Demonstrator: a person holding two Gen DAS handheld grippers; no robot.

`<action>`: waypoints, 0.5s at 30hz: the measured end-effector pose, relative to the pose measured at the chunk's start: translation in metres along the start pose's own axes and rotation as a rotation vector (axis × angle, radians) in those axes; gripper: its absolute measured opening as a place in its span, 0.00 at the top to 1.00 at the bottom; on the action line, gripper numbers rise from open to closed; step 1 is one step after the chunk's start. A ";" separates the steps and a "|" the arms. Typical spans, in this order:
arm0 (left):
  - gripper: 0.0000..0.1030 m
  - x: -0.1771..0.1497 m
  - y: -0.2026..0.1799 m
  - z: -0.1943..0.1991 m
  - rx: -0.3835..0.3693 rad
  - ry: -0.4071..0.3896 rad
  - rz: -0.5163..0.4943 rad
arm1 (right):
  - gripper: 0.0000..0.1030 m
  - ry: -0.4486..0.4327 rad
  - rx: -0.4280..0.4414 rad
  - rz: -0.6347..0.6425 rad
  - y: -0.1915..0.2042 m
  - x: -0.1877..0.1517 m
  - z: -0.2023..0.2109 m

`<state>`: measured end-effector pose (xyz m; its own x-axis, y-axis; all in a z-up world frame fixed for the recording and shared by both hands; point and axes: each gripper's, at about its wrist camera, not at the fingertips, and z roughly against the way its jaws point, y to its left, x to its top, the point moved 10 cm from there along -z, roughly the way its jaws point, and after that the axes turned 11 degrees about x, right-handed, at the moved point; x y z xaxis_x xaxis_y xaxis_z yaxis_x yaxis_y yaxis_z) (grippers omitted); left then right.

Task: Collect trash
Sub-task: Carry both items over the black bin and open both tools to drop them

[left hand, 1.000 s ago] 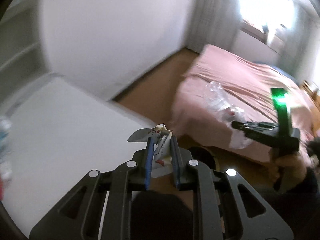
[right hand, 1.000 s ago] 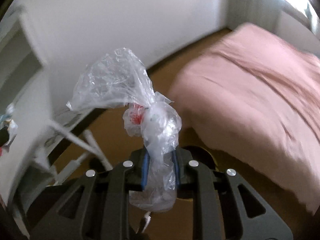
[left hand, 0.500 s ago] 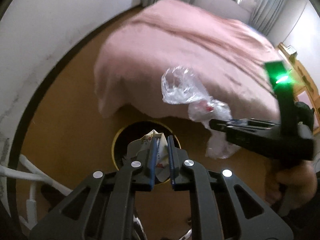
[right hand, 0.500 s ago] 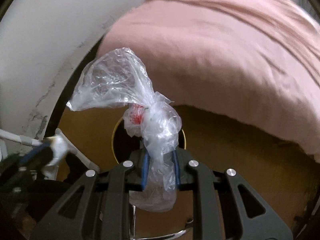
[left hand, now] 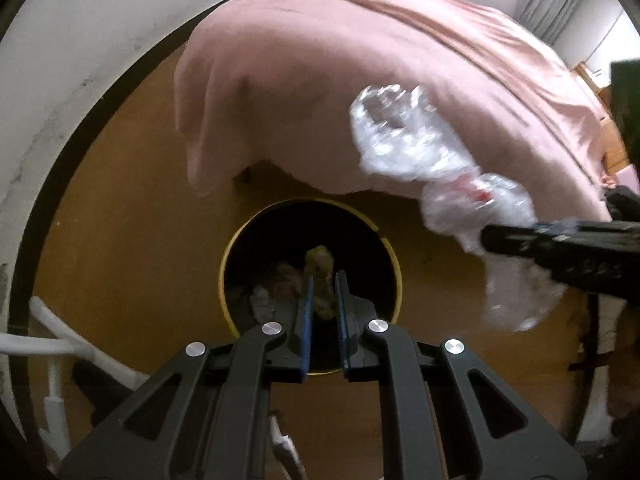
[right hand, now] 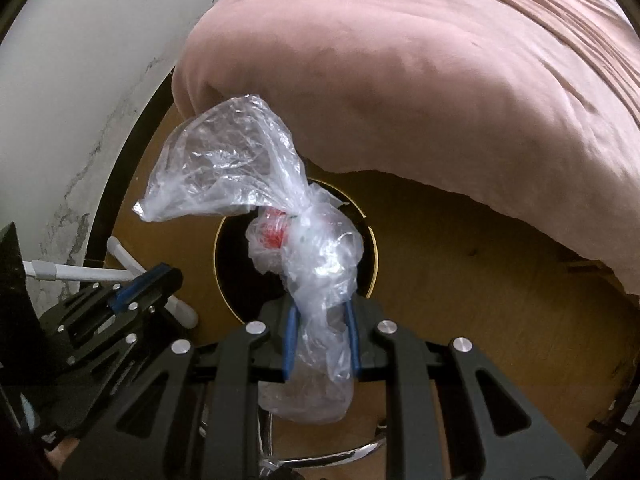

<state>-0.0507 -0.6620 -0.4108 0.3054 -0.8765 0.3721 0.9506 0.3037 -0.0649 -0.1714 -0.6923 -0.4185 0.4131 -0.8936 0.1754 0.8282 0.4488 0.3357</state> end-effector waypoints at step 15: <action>0.20 -0.006 0.020 0.021 0.017 -0.059 0.046 | 0.80 -0.004 -0.002 0.009 0.000 0.000 0.006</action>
<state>-0.0352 -0.6428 -0.3953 0.3445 -0.8382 0.4227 0.9344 0.3498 -0.0677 -0.1736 -0.6921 -0.4133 0.4186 -0.8897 0.1824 0.8253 0.4565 0.3324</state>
